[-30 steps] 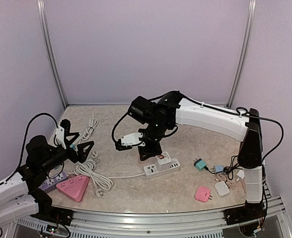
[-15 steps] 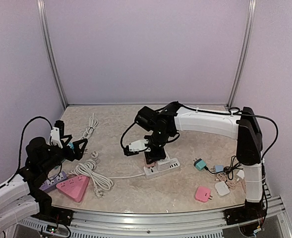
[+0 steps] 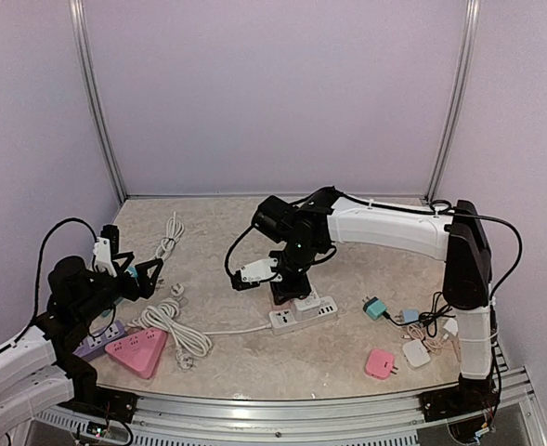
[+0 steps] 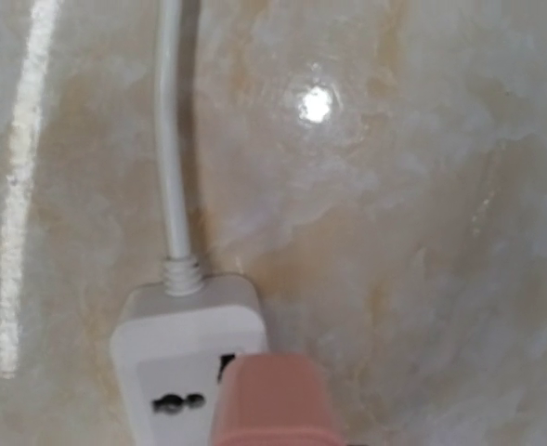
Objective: Insert the plug
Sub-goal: Insert the plug into the socket.
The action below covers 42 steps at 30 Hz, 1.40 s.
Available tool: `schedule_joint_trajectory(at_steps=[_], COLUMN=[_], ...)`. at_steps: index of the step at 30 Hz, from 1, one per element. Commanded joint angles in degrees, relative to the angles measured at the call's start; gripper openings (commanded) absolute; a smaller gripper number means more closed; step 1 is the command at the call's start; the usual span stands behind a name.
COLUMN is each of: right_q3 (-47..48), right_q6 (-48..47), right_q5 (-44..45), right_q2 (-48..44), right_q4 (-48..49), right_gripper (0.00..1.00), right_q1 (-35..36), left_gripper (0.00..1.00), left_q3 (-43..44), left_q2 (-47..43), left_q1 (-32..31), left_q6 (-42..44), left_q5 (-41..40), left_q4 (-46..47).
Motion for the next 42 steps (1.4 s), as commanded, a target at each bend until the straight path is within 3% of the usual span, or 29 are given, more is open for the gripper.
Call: schedule_joint_trajectory(at_steps=[1, 26, 35, 42], right_q3=[1.58, 1.94, -3.71, -12.03], right_q6=[-1.37, 2.24, 4.24, 10.96], right_q5=[-0.97, 2.10, 1.51, 1.86], right_q2=[-1.52, 3.20, 3.20, 2.29], right_q4=[-3.01, -5.14, -1.04, 1.40], right_gripper=[0.00, 0.00, 0.00, 0.00], right_q1=[1.46, 1.72, 1.40, 1.02], left_gripper=[0.99, 0.99, 0.99, 0.99], left_q3=[-1.03, -1.18, -1.10, -1.09], left_q2=[-0.12, -1.01, -1.19, -1.54], left_q1=[0.46, 0.93, 0.89, 0.92], left_q6=[-0.22, -0.81, -0.94, -0.92], left_q5=[-0.06, -0.36, 0.00, -0.17], left_q4=[1.12, 1.12, 1.21, 1.21])
